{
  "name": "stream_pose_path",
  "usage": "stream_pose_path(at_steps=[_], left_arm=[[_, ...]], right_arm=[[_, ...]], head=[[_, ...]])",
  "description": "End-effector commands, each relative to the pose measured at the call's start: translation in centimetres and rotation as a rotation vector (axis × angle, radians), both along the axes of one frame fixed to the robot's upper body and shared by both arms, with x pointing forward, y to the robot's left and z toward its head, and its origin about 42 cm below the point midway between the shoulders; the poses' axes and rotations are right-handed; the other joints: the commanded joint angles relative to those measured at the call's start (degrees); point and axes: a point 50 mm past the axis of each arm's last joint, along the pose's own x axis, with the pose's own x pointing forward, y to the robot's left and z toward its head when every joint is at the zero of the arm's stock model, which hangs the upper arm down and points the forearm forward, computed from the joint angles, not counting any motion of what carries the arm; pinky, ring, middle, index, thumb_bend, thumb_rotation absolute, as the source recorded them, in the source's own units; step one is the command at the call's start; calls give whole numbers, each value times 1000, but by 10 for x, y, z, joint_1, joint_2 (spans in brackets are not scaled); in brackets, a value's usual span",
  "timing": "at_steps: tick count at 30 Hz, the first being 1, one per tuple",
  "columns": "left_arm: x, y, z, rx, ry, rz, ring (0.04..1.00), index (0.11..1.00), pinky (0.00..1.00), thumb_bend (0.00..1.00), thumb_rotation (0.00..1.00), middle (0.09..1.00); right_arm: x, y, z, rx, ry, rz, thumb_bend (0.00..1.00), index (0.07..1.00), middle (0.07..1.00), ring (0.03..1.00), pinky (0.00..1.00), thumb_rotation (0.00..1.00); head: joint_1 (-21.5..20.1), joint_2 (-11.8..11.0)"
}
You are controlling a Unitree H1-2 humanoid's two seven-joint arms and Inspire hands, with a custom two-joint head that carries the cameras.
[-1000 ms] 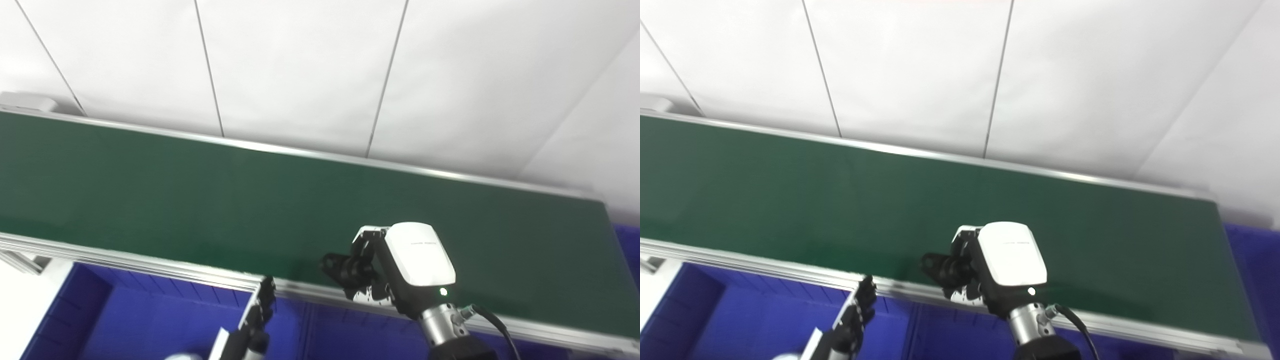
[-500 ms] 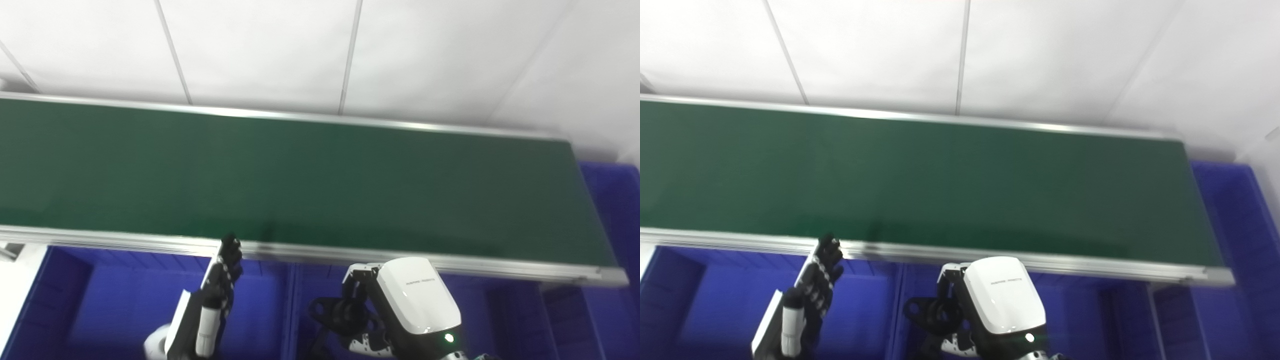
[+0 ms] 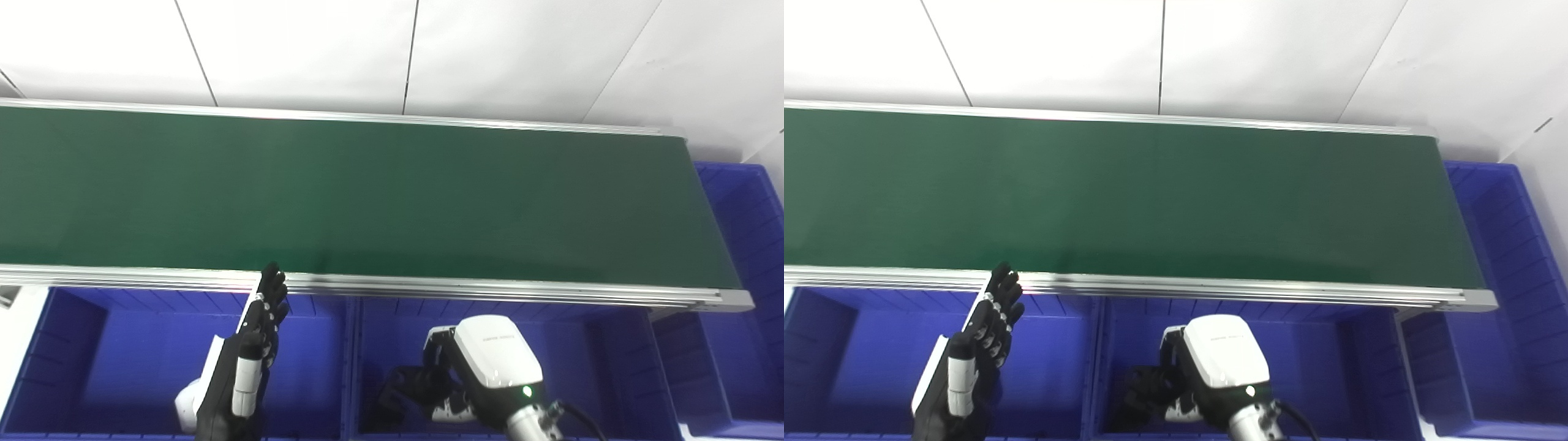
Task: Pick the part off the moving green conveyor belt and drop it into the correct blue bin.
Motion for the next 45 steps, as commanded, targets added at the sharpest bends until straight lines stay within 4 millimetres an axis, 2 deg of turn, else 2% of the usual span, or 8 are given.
stream_pose_path(at_steps=[1,10,11,15,17,27,39,45], left_arm=[[-3,0,12,-7,-24,2,1000,1000,1000,789,1000,1000],[-4,0,11,-10,-26,12,1000,1000,1000,780,1000,1000],[-4,0,12,-9,-25,11,1000,1000,1000,785,1000,1000],[-4,1,11,-13,-19,2,1000,1000,1000,797,1000,1000],[-4,1,11,-17,-14,-4,1000,1000,1000,796,1000,1000],[-4,1,10,-22,-16,4,1000,1000,1000,799,1000,1000],[-7,0,9,-16,-6,-1,1000,1000,1000,792,1000,1000],[-6,2,7,-16,-12,-10,1000,1000,1000,789,1000,1000]], right_arm=[[4,2,2,30,-33,-15,528,486,470,204,141,0],[7,0,-9,-41,-23,-56,527,490,477,297,212,7],[6,0,-10,-59,-21,-60,692,601,529,354,262,236],[4,1,-9,-115,55,-88,922,779,714,593,460,536],[3,1,-7,-126,83,-92,986,836,817,717,564,611],[0,3,-2,-55,65,-82,1000,861,846,739,601,747],[-34,16,85,680,-79,-205,875,850,847,782,651,906],[-67,46,91,1244,79,-527,776,893,881,840,768,928]], head=[[1,0],[8,-3],[8,-3],[8,-4],[8,-4],[13,-8],[29,-15],[30,-17]])
